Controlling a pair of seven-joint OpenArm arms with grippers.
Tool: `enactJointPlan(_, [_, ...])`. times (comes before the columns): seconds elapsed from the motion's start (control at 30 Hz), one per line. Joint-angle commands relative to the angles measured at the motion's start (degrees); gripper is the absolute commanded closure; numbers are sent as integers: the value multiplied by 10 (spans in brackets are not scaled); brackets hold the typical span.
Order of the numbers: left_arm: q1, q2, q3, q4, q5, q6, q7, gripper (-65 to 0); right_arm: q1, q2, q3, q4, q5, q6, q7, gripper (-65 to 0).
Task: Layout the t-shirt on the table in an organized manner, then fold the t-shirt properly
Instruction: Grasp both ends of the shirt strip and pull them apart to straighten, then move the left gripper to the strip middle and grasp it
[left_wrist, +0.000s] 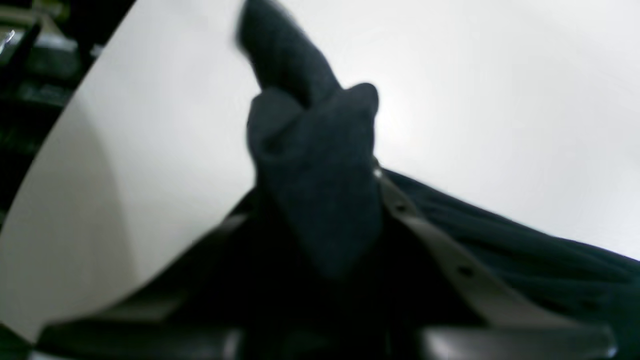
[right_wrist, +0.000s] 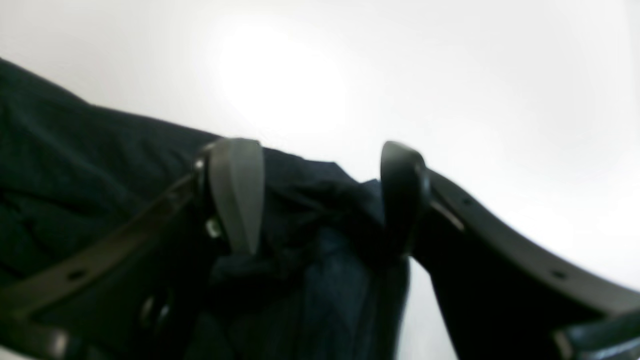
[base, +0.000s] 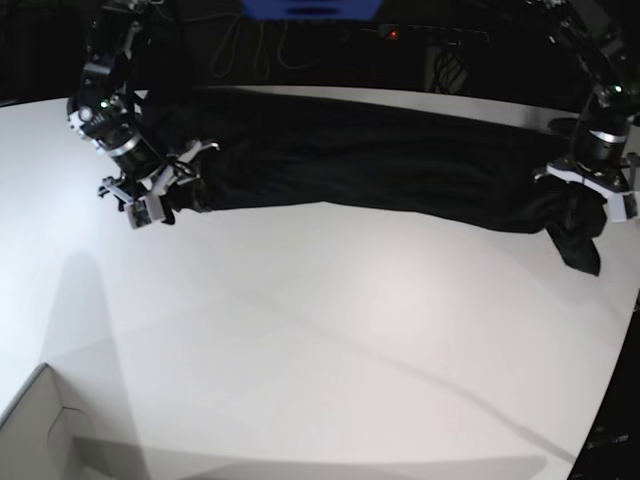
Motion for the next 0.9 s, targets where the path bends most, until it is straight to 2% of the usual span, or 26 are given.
enactJointPlan(0.0, [7, 0, 19, 23, 7, -3, -14, -2, 4, 2, 11, 11, 10, 3, 14, -373])
enactJointPlan(0.3, [25, 65, 195, 64, 162, -3, -18, -1, 11, 2, 17, 14, 14, 3, 14, -373])
enactJointPlan(0.5, [25, 76, 295, 65, 245, -3, -19, -1, 10, 2, 17, 14, 14, 3, 14, -373])
enactJointPlan(0.87, [26, 76, 385, 63, 301, -2, -19, -1, 9, 1, 16, 11, 14, 3, 14, -373])
